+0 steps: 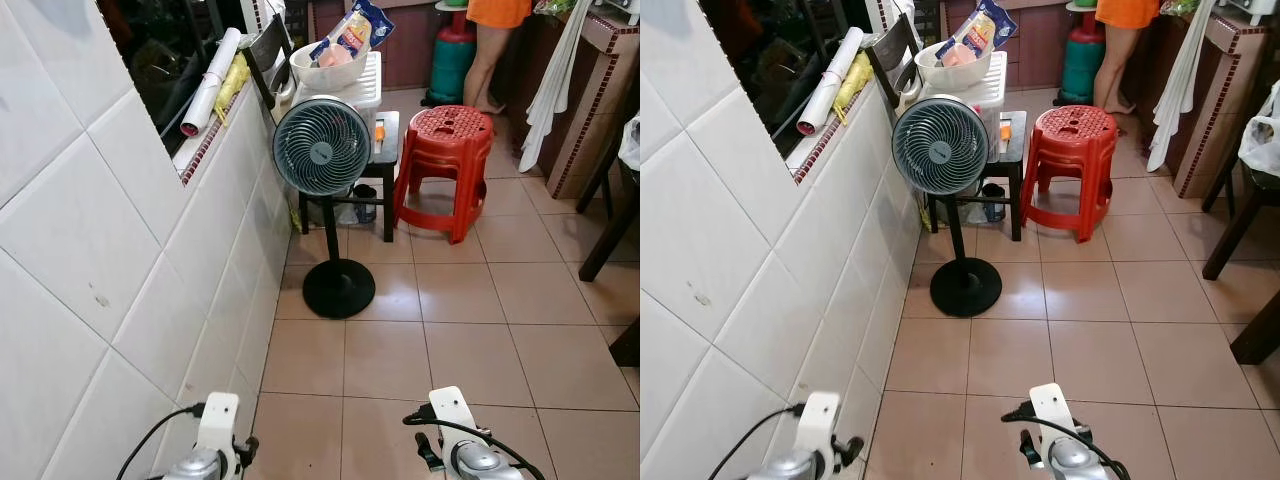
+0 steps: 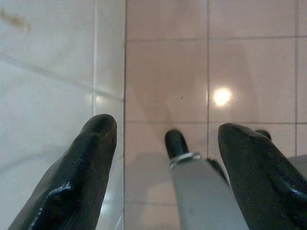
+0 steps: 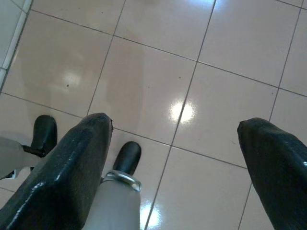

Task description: Setting the table

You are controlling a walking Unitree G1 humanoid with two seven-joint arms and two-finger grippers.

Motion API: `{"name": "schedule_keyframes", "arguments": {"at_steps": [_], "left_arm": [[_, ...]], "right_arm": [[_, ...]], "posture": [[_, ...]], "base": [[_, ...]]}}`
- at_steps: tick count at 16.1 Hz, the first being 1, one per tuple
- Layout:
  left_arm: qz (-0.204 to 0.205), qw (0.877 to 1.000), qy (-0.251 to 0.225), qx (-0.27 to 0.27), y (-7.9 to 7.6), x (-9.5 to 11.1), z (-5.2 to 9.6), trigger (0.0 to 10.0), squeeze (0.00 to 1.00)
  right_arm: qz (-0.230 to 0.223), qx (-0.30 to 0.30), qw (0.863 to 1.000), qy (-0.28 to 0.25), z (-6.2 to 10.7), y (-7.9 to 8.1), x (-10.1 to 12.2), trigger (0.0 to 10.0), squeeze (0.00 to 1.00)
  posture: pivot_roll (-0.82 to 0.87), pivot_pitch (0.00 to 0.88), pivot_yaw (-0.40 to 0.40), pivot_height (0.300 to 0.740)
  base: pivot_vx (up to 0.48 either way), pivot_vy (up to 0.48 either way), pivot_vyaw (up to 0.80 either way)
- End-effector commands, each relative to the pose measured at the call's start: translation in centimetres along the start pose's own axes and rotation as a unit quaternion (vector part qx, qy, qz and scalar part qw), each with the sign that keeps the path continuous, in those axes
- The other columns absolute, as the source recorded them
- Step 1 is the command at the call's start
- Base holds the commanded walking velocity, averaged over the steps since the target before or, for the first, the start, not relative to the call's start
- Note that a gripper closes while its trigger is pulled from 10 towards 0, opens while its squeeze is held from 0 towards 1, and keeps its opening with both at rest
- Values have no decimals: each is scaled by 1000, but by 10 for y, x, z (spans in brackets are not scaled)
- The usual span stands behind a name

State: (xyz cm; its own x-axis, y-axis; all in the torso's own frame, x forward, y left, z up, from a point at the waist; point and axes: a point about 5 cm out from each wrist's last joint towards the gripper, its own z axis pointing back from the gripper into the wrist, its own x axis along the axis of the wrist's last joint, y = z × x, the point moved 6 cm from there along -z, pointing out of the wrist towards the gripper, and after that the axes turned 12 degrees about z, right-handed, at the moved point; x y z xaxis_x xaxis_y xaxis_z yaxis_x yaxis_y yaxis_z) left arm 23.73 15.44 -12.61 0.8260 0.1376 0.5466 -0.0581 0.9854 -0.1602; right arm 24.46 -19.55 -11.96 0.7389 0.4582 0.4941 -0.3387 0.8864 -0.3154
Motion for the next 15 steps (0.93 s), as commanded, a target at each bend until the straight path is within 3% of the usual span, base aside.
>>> {"name": "schedule_keyframes", "arguments": {"at_steps": [1,3,4,5,6,7,8,9,11,13,15], "left_arm": [[-13,1000,-18,-4,1,15,0,10000,0],[0,999,-42,-6,2,31,0,10000,0],[8,997,-71,-12,3,48,1,10000,0],[1,996,-85,-14,3,55,2,10000,0],[-11,992,-121,-20,2,71,5,10000,0],[-10,991,-131,-22,1,75,6,10000,0],[-9,981,-190,-33,-2,97,12,10000,0],[-7,975,-220,-42,-5,108,17,10000,0],[-2,963,-264,-53,-8,124,26,10000,0],[0,943,-329,-51,-13,142,47,10000,0],[-13,934,-354,-46,-16,148,58,10000,0]], "right_arm": [[-4,9,1000,-21,-1,5,12,10000,0],[-22,17,998,-48,-1,5,30,10000,0],[-30,27,996,-85,-1,4,54,10000,0],[-28,28,994,-99,-1,3,63,10000,0],[-29,37,990,-135,2,2,87,10000,0],[-30,38,989,-143,2,1,93,10000,0],[-32,55,981,-184,7,3,119,10000,0],[-30,63,977,-200,9,4,129,10000,0],[-37,71,970,-230,14,2,146,10000,0],[-21,55,957,-284,24,-11,174,10000,0],[-38,65,947,-313,30,-20,183,10000,0]], "posture": [[-131,0,138,740],[-113,0,124,740],[-80,0,101,740],[-80,0,101,740],[-58,0,87,740],[-51,0,83,740],[-34,0,67,740],[-21,0,55,740],[-2,0,43,740],[7,0,39,740],[7,0,41,740]], "base": [[0,0,0],[0,0,0],[0,0,0],[0,0,0],[0,0,0],[0,0,0],[0,0,0],[0,0,0],[0,0,0],[0,0,0],[0,0,0]]}}
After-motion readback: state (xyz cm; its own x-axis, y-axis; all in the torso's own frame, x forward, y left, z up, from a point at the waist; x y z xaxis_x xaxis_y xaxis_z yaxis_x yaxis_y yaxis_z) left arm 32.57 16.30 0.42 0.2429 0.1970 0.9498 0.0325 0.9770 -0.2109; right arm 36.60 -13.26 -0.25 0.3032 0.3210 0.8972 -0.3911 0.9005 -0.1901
